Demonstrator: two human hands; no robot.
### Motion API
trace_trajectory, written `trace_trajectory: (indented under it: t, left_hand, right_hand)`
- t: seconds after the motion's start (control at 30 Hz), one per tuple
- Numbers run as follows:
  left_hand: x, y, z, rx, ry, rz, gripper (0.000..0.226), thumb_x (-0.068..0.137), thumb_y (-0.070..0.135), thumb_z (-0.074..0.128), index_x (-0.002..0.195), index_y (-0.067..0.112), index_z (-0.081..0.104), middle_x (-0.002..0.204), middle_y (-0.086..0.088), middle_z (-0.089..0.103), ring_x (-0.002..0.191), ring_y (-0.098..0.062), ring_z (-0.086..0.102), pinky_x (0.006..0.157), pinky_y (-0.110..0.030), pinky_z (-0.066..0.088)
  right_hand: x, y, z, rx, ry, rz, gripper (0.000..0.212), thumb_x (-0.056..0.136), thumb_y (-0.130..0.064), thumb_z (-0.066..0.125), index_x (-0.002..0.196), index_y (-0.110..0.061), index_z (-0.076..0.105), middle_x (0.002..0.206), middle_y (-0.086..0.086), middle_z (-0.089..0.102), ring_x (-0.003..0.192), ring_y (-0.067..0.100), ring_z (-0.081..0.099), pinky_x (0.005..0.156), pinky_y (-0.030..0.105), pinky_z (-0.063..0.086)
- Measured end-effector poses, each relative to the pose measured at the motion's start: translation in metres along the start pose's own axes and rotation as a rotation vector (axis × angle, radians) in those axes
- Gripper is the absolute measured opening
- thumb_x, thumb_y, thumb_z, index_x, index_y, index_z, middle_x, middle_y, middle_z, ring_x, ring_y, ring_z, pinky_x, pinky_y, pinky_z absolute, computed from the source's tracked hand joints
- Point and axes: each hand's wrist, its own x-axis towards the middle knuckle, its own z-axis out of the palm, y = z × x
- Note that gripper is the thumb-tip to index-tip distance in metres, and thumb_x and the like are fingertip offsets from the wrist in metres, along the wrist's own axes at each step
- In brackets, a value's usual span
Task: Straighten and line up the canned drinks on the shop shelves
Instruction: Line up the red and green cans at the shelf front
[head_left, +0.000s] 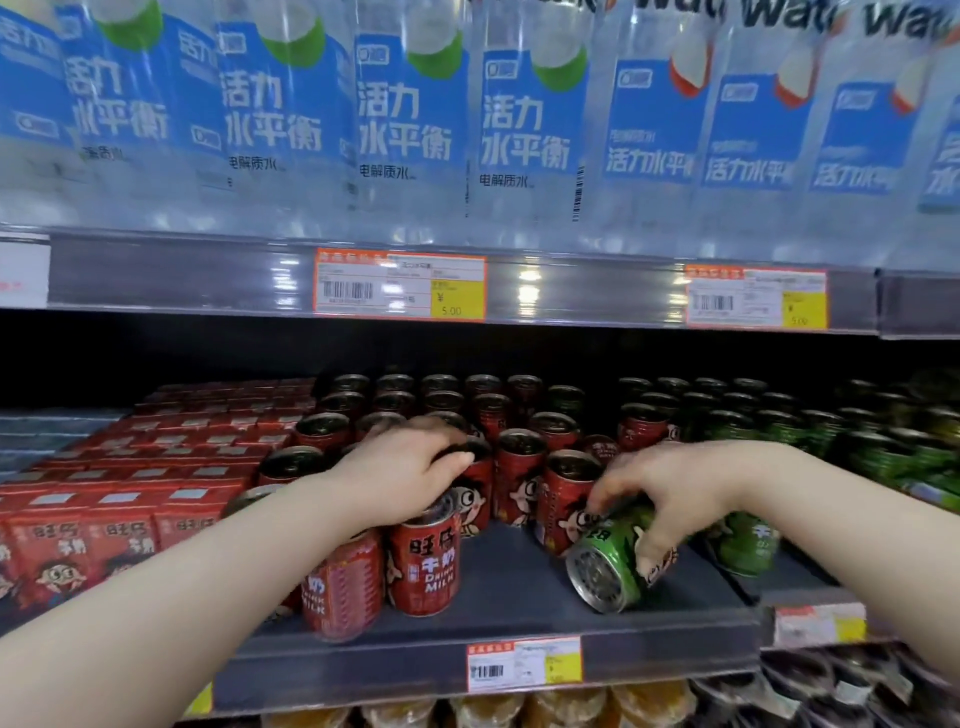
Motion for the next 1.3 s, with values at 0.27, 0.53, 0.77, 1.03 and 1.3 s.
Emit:
trace_trajectory:
  t: [0.27,0.53,0.77,1.03,1.3]
  left_hand:
    - [0.029,0.051,0.031,-0.028,-0.064,0.126,0.042,0.095,0.04,0.043,0.133,0.024,0.048,0.138,0.001,0.048,0.129,-0.018,0.043,0.108,-0.036,0.033]
    - [0.017,0.081,0.042,-0.015,-0.3,0.139,0.086,0.067,0.066,0.066,0.14,0.033,0.033,0.139,0.01,0.04,0.127,-0.014,0.041,0.107,-0.033,0.036]
    - [0.019,0.107,0.063,0.008,-0.143,0.131,0.081,0.069,0.054,0.071,0.135,0.034,0.027,0.132,0.011,0.035,0.119,-0.016,0.044,0.1,-0.033,0.04]
    - [0.051,0.143,0.075,0.125,-0.1,0.259,0.071,0.082,0.053,0.056,0.144,0.032,0.028,0.147,0.011,0.029,0.134,-0.015,0.017,0.111,-0.036,0.014]
    - [0.059,0.114,0.075,0.13,-0.104,0.063,0.102,0.056,0.082,0.014,0.147,0.034,0.018,0.157,0.006,0.012,0.145,-0.015,-0.002,0.117,-0.038,-0.004]
  right_hand:
    - [-0.003,0.02,0.051,-0.254,0.18,0.051,0.097,0.07,-0.033,0.077,0.145,-0.023,0.017,0.149,0.001,0.032,0.135,0.02,0.032,0.108,0.03,0.03]
    - [-0.005,0.02,0.072,0.298,0.381,-0.011,0.084,0.067,-0.043,0.078,0.137,-0.027,0.033,0.126,-0.01,0.051,0.112,0.008,0.053,0.093,0.019,0.046]
    - [-0.016,0.033,0.072,0.327,0.262,-0.024,0.08,0.077,-0.051,0.067,0.141,-0.03,0.025,0.133,-0.006,0.044,0.122,0.011,0.042,0.103,0.028,0.04]
    - [0.005,0.088,0.002,0.149,0.466,0.043,0.038,0.089,-0.015,0.049,0.124,-0.03,0.055,0.129,-0.003,0.055,0.118,0.014,0.051,0.1,0.021,0.038]
    - [0.075,0.1,-0.002,0.157,0.296,0.053,0.07,0.085,-0.05,0.059,0.143,-0.021,0.035,0.147,0.004,0.039,0.133,0.021,0.039,0.108,0.026,0.032]
